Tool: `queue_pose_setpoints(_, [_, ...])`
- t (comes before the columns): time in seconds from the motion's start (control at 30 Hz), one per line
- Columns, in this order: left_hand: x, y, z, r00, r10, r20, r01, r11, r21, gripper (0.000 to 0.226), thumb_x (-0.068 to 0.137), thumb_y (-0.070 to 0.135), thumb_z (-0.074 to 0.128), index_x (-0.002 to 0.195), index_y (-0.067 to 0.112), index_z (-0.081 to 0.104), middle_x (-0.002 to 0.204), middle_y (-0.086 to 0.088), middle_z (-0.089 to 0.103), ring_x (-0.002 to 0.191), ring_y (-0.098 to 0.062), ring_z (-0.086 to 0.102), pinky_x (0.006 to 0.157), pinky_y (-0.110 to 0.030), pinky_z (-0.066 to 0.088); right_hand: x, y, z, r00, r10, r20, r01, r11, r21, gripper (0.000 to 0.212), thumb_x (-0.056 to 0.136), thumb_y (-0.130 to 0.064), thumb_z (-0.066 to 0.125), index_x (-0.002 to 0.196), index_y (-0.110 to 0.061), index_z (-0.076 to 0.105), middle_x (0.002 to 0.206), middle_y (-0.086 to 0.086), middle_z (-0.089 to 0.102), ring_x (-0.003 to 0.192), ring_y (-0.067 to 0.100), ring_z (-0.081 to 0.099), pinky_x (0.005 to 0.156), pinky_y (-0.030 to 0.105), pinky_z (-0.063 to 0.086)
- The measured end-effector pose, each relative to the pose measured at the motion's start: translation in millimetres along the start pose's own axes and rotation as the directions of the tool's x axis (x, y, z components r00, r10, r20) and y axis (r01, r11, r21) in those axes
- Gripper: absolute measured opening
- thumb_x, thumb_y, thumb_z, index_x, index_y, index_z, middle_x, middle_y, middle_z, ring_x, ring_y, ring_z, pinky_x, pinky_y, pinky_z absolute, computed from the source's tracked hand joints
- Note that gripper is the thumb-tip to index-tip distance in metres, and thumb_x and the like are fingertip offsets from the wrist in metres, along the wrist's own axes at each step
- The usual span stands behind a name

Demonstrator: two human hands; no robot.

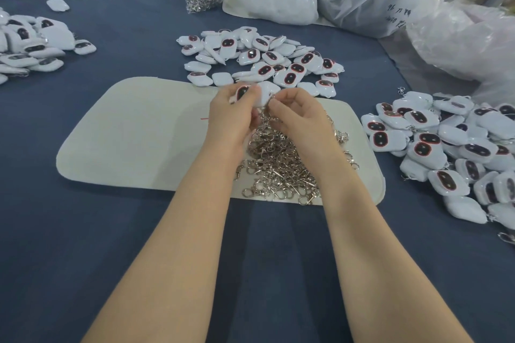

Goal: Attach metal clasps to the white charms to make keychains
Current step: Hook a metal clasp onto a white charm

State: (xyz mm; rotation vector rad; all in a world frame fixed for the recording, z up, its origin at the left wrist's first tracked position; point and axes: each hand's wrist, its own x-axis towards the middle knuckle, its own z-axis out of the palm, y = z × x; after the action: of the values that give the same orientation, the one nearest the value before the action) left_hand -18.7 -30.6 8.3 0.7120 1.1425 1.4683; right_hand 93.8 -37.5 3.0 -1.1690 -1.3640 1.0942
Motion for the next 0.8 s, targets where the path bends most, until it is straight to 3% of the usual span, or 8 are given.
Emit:
queue_pose_setpoints(0.07, [0,1,0,0.989,-0.138,0.042,0.143,0.978,-0.152,0.003,0.092,0.012,0.060,0.092,0.009,0.060,0.068,-0.002,0.049,0.039,-0.003,0.045,0.043,-0.015,0.043,-1,0,1,0.999,-0.050,-0.016,0.049,0.996,-0.077,0.008,0.090,-0.009,0.061,0.091,-0.016,0.059,0.084,0.000,0.062,0.077,0.013,0.057,0.084,0.039,0.052])
queue_pose_setpoints(0.17, [1,2,-1,0.968,-0.233,0.093,0.250,0.928,-0.275,0.011,0.092,0.011,0.059,0.083,0.005,0.060,0.063,-0.003,0.051,0.037,-0.003,0.045,0.039,-0.013,0.041,-1,-2,5,0.987,-0.135,-0.082,0.122,0.982,-0.147,0.015,0.089,-0.009,0.062,0.086,-0.023,0.058,0.084,-0.004,0.063,0.080,0.014,0.060,0.083,0.032,0.052])
queue_pose_setpoints(0.3, [1,3,-2,0.953,-0.274,0.131,0.301,0.905,-0.300,0.012,0.092,0.013,0.058,0.085,0.004,0.061,0.056,0.000,0.054,0.038,-0.002,0.047,0.038,-0.013,0.041,-2,-4,5,0.974,-0.194,-0.113,0.176,0.972,-0.154,0.016,0.091,-0.011,0.061,0.082,-0.025,0.058,0.077,-0.010,0.063,0.074,0.005,0.060,0.075,0.022,0.051])
queue_pose_setpoints(0.4, [-1,4,-2,0.961,-0.258,0.104,0.277,0.924,-0.263,0.007,0.092,0.014,0.058,0.088,0.009,0.060,0.061,0.000,0.053,0.041,-0.003,0.047,0.039,-0.014,0.041,-3,-4,4,0.980,-0.177,-0.089,0.154,0.963,-0.219,0.013,0.092,-0.015,0.061,0.082,-0.023,0.059,0.075,-0.008,0.063,0.071,0.007,0.059,0.074,0.024,0.051])
queue_pose_setpoints(0.53, [-1,0,0,0.994,0.113,-0.001,-0.111,0.983,0.146,0.013,0.092,0.014,0.058,0.096,0.026,0.059,0.085,0.005,0.060,0.062,-0.003,0.053,0.058,-0.017,0.046,-1,-2,-2,0.996,-0.084,-0.029,0.069,0.934,-0.351,0.012,0.094,-0.021,0.059,0.081,-0.021,0.060,0.070,-0.004,0.065,0.057,0.005,0.053,0.056,0.015,0.044])
queue_pose_setpoints(0.67, [-7,-7,4,0.871,0.467,0.150,-0.473,0.720,0.508,0.017,0.089,0.019,0.061,0.105,0.023,0.055,0.086,0.015,0.058,0.073,-0.001,0.054,0.069,-0.016,0.044,2,1,-5,0.998,-0.006,-0.055,-0.015,0.928,-0.372,0.022,0.095,-0.022,0.056,0.075,-0.016,0.062,0.060,-0.004,0.063,0.041,0.001,0.042,0.043,0.012,0.033])
queue_pose_setpoints(0.73, [-9,-10,6,0.801,0.540,0.260,-0.576,0.574,0.582,0.021,0.090,0.022,0.061,0.110,0.022,0.056,0.085,0.014,0.057,0.074,-0.007,0.054,0.068,-0.020,0.044,4,1,-8,0.993,0.074,-0.094,-0.092,0.973,-0.210,0.026,0.095,-0.018,0.056,0.070,-0.012,0.061,0.058,-0.002,0.061,0.051,0.009,0.050,0.054,0.019,0.040])
queue_pose_setpoints(0.8, [-10,-10,7,0.756,0.580,0.303,-0.629,0.515,0.582,0.020,0.090,0.023,0.060,0.110,0.022,0.057,0.084,0.015,0.056,0.076,-0.009,0.055,0.068,-0.023,0.044,6,1,-11,0.981,0.178,-0.070,-0.174,0.983,0.063,0.023,0.095,-0.013,0.055,0.075,-0.003,0.061,0.067,0.008,0.059,0.064,0.019,0.053,0.065,0.029,0.046])
